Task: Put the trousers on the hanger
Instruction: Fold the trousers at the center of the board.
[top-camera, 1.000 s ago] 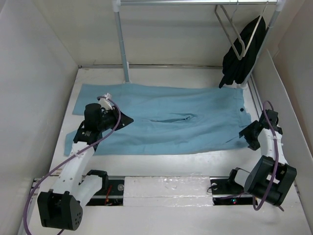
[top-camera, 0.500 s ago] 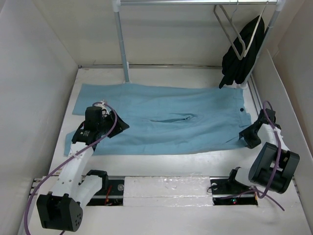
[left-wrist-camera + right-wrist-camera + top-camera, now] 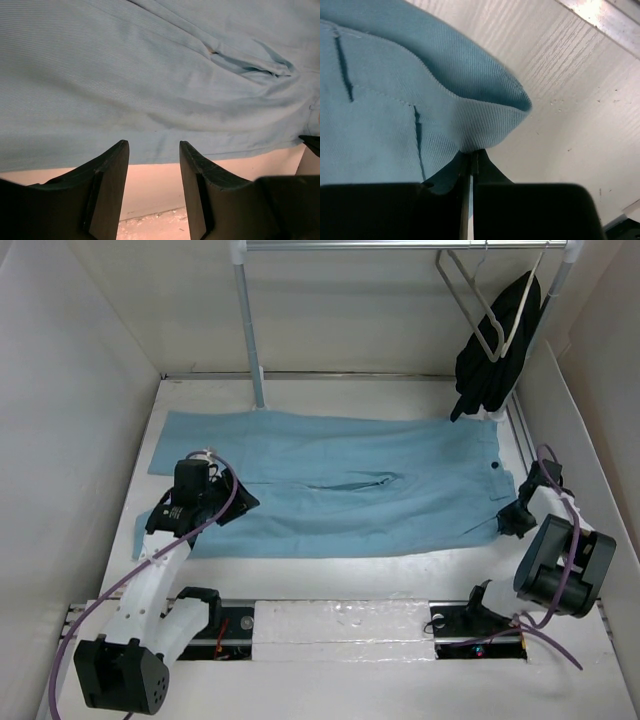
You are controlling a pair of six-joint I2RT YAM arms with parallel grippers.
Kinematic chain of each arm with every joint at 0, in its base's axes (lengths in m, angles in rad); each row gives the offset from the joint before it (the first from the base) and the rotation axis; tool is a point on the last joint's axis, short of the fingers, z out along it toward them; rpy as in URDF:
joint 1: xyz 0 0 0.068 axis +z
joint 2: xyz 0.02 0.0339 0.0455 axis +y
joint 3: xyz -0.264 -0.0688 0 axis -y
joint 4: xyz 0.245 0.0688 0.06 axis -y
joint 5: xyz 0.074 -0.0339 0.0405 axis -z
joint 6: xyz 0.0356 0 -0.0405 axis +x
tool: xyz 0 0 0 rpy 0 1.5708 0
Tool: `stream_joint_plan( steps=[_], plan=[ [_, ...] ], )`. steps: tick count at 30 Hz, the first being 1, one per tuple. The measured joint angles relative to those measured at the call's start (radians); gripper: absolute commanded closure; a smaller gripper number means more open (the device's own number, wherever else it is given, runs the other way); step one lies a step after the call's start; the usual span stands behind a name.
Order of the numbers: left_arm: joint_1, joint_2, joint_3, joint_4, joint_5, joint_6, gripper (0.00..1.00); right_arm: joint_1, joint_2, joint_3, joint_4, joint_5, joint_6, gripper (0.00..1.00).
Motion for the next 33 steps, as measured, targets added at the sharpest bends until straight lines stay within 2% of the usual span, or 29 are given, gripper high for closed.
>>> stream_joint_plan(
  steps=[6, 10, 14, 18, 23, 26, 28, 33],
  plan=[
    [0.002, 0.023, 0.043, -0.066, -0.096, -0.035, 0.61, 0.045, -0.157, 0.037, -0.015, -0.003, -0.089, 1.0],
    [0.027, 0.048, 0.082, -0.128, -0.196, -0.102, 0.61, 0.123, -0.231, 0.105, -0.014, -0.006, -0.171, 1.0],
    [0.043, 0.078, 0.084, -0.204, -0.281, -0.198, 0.63, 0.128, -0.261, 0.089, 0.0, -0.048, -0.228, 1.0],
    [0.043, 0.121, 0.083, -0.322, -0.39, -0.36, 0.64, 0.151, -0.291, 0.016, 0.051, -0.138, -0.249, 1.0],
    [0.044, 0.145, 0.092, -0.432, -0.47, -0.576, 0.53, 0.177, -0.271, -0.019, 0.091, -0.241, -0.286, 1.0],
    [0.053, 0.217, 0.138, -0.455, -0.493, -0.694, 0.53, 0.179, -0.264, -0.03, 0.116, -0.28, -0.293, 1.0],
    [0.095, 0.29, 0.171, -0.452, -0.502, -0.733, 0.52, 0.183, -0.254, -0.04, 0.129, -0.299, -0.292, 1.0],
    [0.362, 0.438, 0.179, -0.429, -0.532, -0.727, 0.52, 0.193, -0.155, -0.035, 0.151, -0.33, -0.292, 1.0]
  ],
)
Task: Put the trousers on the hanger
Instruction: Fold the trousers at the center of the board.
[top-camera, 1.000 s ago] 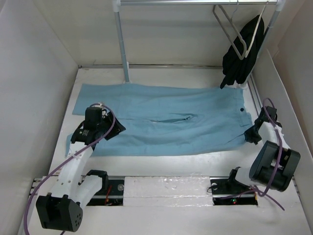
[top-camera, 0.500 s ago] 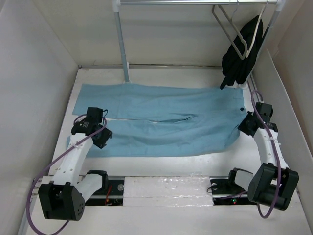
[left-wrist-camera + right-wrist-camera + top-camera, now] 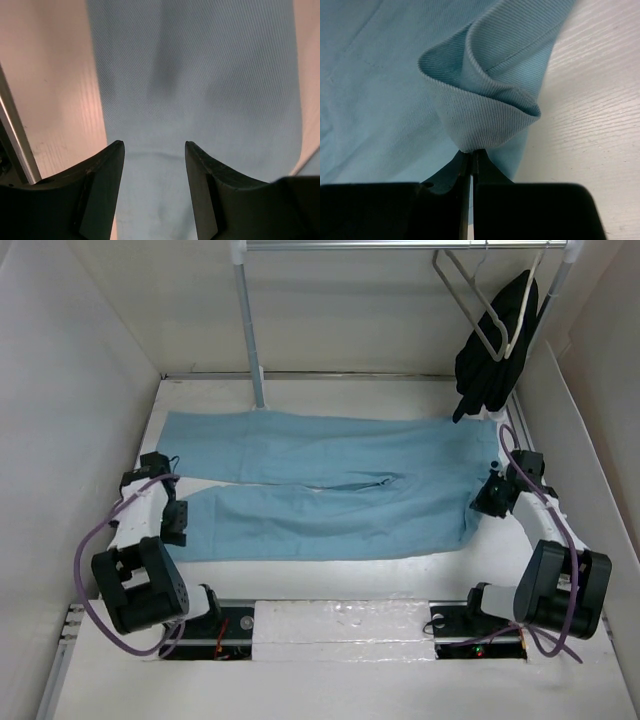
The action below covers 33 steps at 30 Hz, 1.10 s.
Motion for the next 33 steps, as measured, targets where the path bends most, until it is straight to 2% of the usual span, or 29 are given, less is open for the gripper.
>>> stream_joint_plan(
  steps=[3, 7, 9, 12, 20, 25, 28, 29, 30, 31, 33],
  plan=[
    [0.142, -0.007, -0.009, -0.004, -0.026, 0.036, 0.53, 0.0, 0.029, 0.005, 0.003, -0.008, 0.001, 1.0],
    [0.423, -0.032, -0.035, 0.021, -0.052, 0.138, 0.53, -0.001, 0.041, 0.015, 0.01, -0.02, 0.003, 1.0],
    [0.497, -0.029, -0.04, 0.023, -0.066, 0.179, 0.53, -0.003, 0.04, 0.015, 0.011, -0.023, 0.004, 1.0],
    [0.517, 0.006, -0.04, 0.033, -0.071, 0.234, 0.51, -0.008, 0.035, 0.015, 0.011, -0.022, 0.004, 1.0],
    [0.552, 0.217, -0.039, 0.101, -0.06, 0.318, 0.53, -0.009, -0.007, 0.015, 0.013, -0.022, 0.009, 1.0],
    [0.55, 0.221, -0.033, 0.139, -0.051, 0.359, 0.55, -0.009, -0.026, 0.013, 0.014, -0.026, 0.009, 1.0],
    [0.55, 0.218, -0.035, 0.159, -0.044, 0.38, 0.66, -0.009, -0.049, 0.004, 0.015, -0.026, 0.002, 1.0],
    [0.55, 0.216, -0.038, 0.171, -0.04, 0.386, 0.82, -0.009, -0.061, -0.003, 0.015, -0.025, -0.003, 1.0],
    [0.545, 0.213, -0.041, 0.183, -0.032, 0.39, 0.9, -0.009, -0.075, -0.011, 0.013, -0.024, -0.008, 1.0],
    [0.541, 0.207, -0.045, 0.193, -0.026, 0.397, 0.94, -0.01, -0.09, -0.019, 0.014, -0.022, -0.014, 1.0],
    [0.532, 0.165, -0.058, 0.206, -0.01, 0.409, 0.93, -0.01, -0.108, -0.031, 0.013, -0.019, -0.022, 1.0]
  ],
)
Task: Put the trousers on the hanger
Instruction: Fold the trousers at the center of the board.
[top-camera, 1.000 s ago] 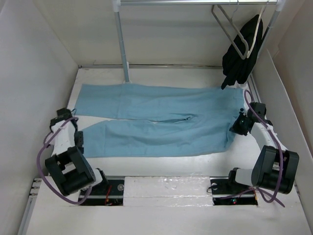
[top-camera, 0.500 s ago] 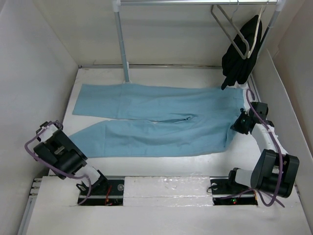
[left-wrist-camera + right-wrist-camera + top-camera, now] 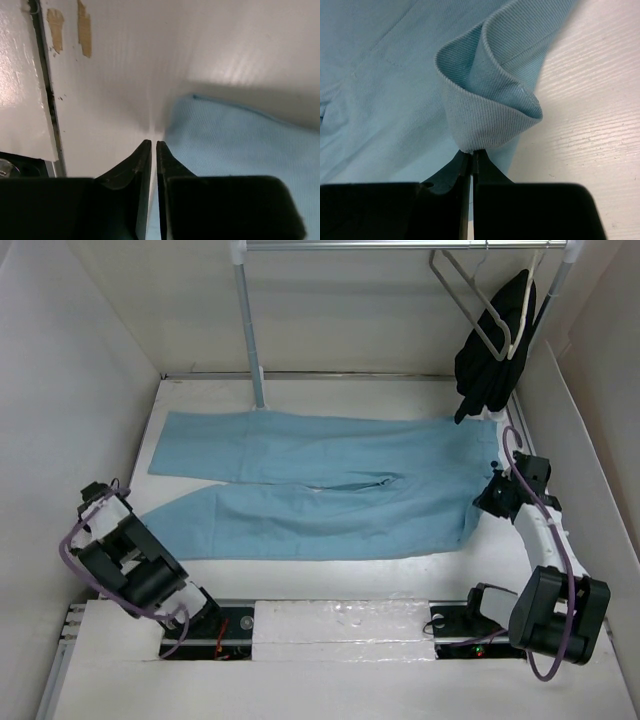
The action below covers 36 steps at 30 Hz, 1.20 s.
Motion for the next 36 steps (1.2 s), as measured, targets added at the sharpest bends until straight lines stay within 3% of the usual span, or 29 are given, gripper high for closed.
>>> stream_joint_plan(
  steps=[3, 6, 10, 11, 15, 17, 24, 29, 30, 31, 36],
  plan=[
    [-0.008, -0.113, -0.009, 0.005, 0.022, 0.013, 0.83, 0.0, 0.0, -0.007, 0.001, 0.0, -0.002, 1.0],
    [-0.007, -0.177, -0.008, 0.016, 0.028, 0.019, 0.81, 0.0, 0.003, -0.008, 0.002, 0.0, -0.003, 1.0],
    [-0.007, -0.113, -0.006, 0.014, 0.031, 0.037, 0.78, -0.005, 0.004, -0.011, 0.002, 0.0, -0.008, 1.0],
    [-0.007, -0.09, -0.006, 0.015, 0.032, 0.044, 0.72, -0.006, 0.004, -0.014, 0.003, -0.003, -0.011, 1.0],
    [-0.007, -0.026, -0.006, 0.02, 0.038, 0.071, 0.7, -0.019, 0.004, -0.024, 0.006, -0.014, -0.021, 1.0],
    [-0.007, -0.017, -0.006, 0.026, 0.044, 0.081, 0.62, -0.021, 0.004, -0.026, 0.01, -0.022, -0.024, 1.0],
    [-0.008, -0.008, -0.006, 0.056, 0.057, 0.097, 0.62, -0.021, -0.003, -0.048, 0.028, -0.037, -0.03, 1.0],
    [-0.007, 0.025, -0.003, 0.069, 0.066, 0.098, 0.74, -0.025, -0.004, -0.053, 0.032, -0.039, -0.03, 1.0],
    [-0.008, 0.028, -0.002, 0.074, 0.071, 0.097, 0.81, -0.026, -0.004, -0.053, 0.032, -0.04, -0.03, 1.0],
    [-0.008, 0.031, 0.0, 0.077, 0.074, 0.094, 0.98, -0.029, -0.005, -0.053, 0.031, -0.04, -0.03, 1.0],
    [0.0, 0.045, 0.013, 0.082, 0.09, 0.108, 1.0, -0.06, -0.029, -0.047, 0.007, -0.045, -0.042, 1.0]
  ],
)
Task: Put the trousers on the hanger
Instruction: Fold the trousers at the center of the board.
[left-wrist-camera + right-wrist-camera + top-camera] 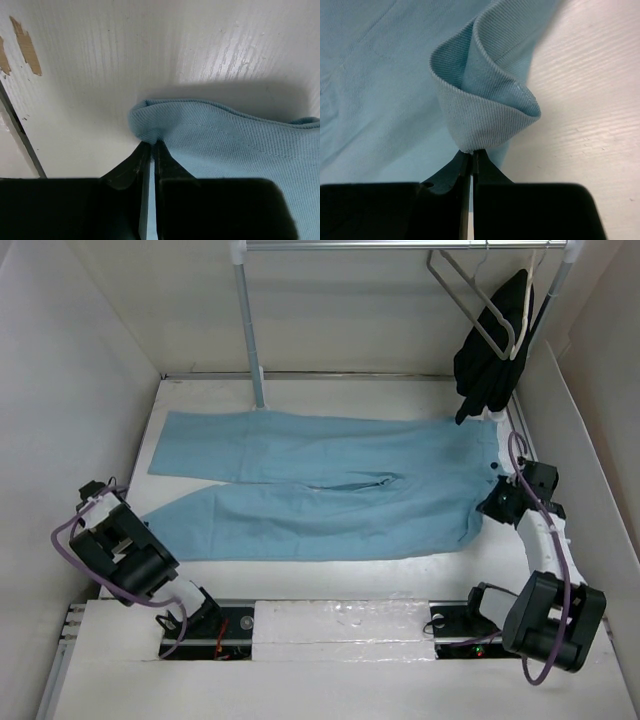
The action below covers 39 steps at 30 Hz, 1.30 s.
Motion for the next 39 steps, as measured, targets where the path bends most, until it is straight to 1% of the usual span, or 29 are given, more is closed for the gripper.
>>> stream_joint_plan(
  steps=[4, 5, 8, 11, 15, 17, 22, 25, 30, 31, 32, 35, 39],
  plan=[
    [0.01, -0.007, 0.022, -0.036, 0.003, 0.055, 1.0, -0.041, -0.066, 0.043, -0.109, -0.012, -0.04, 1.0],
    [0.011, -0.034, 0.062, -0.048, 0.0, 0.06, 1.0, -0.042, -0.088, 0.063, -0.14, -0.013, -0.047, 1.0],
    [-0.032, -0.092, 0.183, -0.104, -0.01, 0.068, 1.0, -0.029, -0.148, 0.114, -0.196, -0.042, -0.055, 1.0],
    [-0.07, -0.13, 0.29, -0.117, 0.026, 0.066, 1.0, -0.023, -0.13, 0.182, -0.244, -0.05, -0.064, 1.0],
    [-0.122, -0.097, 0.445, -0.154, 0.043, 0.05, 1.0, -0.027, -0.006, 0.294, -0.25, -0.04, -0.065, 1.0],
    [-0.151, -0.054, 0.534, -0.165, 0.05, 0.039, 1.0, -0.029, 0.052, 0.335, -0.235, -0.04, -0.06, 1.0],
    [-0.211, 0.053, 0.691, -0.17, 0.056, 0.021, 1.0, -0.031, 0.165, 0.444, -0.21, -0.046, -0.03, 1.0],
    [-0.25, 0.106, 0.763, -0.165, 0.052, 0.011, 1.0, -0.031, 0.239, 0.513, -0.167, -0.06, -0.011, 1.0],
    [-0.339, 0.201, 0.885, -0.126, 0.024, -0.005, 1.0, -0.031, 0.362, 0.559, -0.05, -0.099, 0.04, 1.0],
    [-0.357, 0.224, 0.912, -0.114, 0.021, -0.008, 1.0, -0.031, 0.412, 0.585, -0.029, -0.108, 0.053, 1.0],
    [-0.375, 0.249, 0.938, -0.097, 0.021, -0.01, 1.0, -0.031, 0.426, 0.593, -0.022, -0.11, 0.057, 1.0],
    [-0.418, 0.359, 1.051, -0.082, 0.015, -0.017, 1.0, -0.031, 0.536, 0.684, -0.007, -0.131, 0.074, 1.0],
    [-0.449, 0.527, 1.199, -0.061, 0.005, -0.022, 1.0, -0.029, 0.665, 0.798, 0.03, -0.163, 0.09, 1.0]
  ],
)
